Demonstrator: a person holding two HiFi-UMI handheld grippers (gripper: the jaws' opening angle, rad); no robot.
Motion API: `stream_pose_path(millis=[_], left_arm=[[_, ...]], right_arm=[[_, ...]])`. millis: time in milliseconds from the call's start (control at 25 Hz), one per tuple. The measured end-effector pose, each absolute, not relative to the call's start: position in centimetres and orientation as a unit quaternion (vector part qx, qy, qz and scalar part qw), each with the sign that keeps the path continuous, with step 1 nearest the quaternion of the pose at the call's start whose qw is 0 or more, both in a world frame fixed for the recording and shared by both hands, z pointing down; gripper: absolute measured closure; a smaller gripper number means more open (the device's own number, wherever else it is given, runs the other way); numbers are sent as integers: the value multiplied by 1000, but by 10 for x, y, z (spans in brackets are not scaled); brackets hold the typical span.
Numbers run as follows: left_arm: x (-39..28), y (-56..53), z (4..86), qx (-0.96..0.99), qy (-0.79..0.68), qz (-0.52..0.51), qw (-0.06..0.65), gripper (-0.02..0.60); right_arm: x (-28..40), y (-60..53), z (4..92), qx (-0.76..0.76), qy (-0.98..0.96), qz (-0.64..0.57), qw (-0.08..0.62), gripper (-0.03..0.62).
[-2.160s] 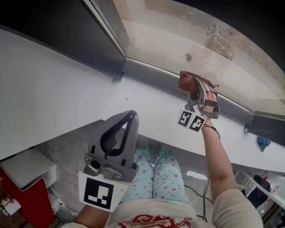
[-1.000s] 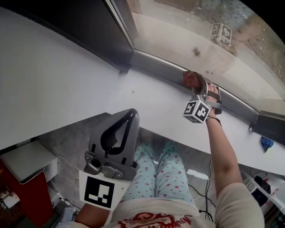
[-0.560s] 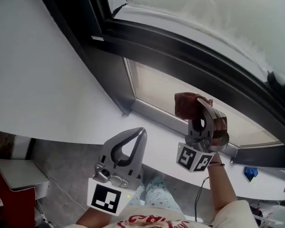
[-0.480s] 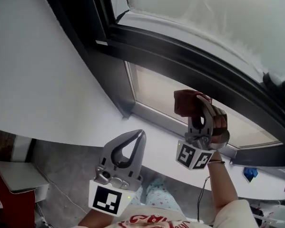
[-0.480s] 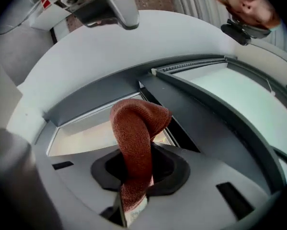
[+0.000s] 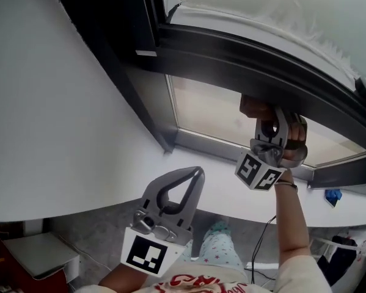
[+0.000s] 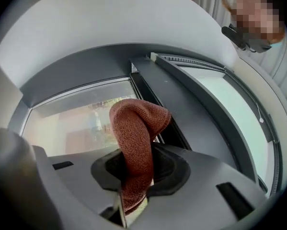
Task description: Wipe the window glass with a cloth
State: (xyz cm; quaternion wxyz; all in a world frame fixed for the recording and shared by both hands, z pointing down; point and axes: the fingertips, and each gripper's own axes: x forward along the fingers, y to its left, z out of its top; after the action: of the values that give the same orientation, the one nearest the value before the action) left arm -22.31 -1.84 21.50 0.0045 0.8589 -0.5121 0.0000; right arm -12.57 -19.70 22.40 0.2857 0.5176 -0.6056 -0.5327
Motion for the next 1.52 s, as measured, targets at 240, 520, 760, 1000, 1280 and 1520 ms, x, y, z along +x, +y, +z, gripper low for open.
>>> stream_pose_path(millis=[240, 520, 760, 1000, 1280, 1520], left_arm=[[-239, -19, 229, 866, -500, -8, 26, 560], [-235, -25, 274, 864, -501, 19, 55, 560], [-244, -27, 289, 847, -528, 27, 66, 560], [-246, -27, 299, 838, -539, 37, 73, 560], [-252, -25, 310, 832, -546, 48, 81, 560], [-254, -28, 323, 826, -554, 51, 89, 560]], right_arm=[[-137, -206, 253, 510, -599, -537, 304, 500], [-132, -211, 339, 472, -633, -513, 336, 500], [-130, -208, 388, 451, -651, -507, 341, 500], [-135, -206, 435, 434, -678, -474, 356, 500], [-140, -205, 497, 405, -693, -454, 386, 500], [-137, -208, 521, 422, -691, -450, 376, 499]])
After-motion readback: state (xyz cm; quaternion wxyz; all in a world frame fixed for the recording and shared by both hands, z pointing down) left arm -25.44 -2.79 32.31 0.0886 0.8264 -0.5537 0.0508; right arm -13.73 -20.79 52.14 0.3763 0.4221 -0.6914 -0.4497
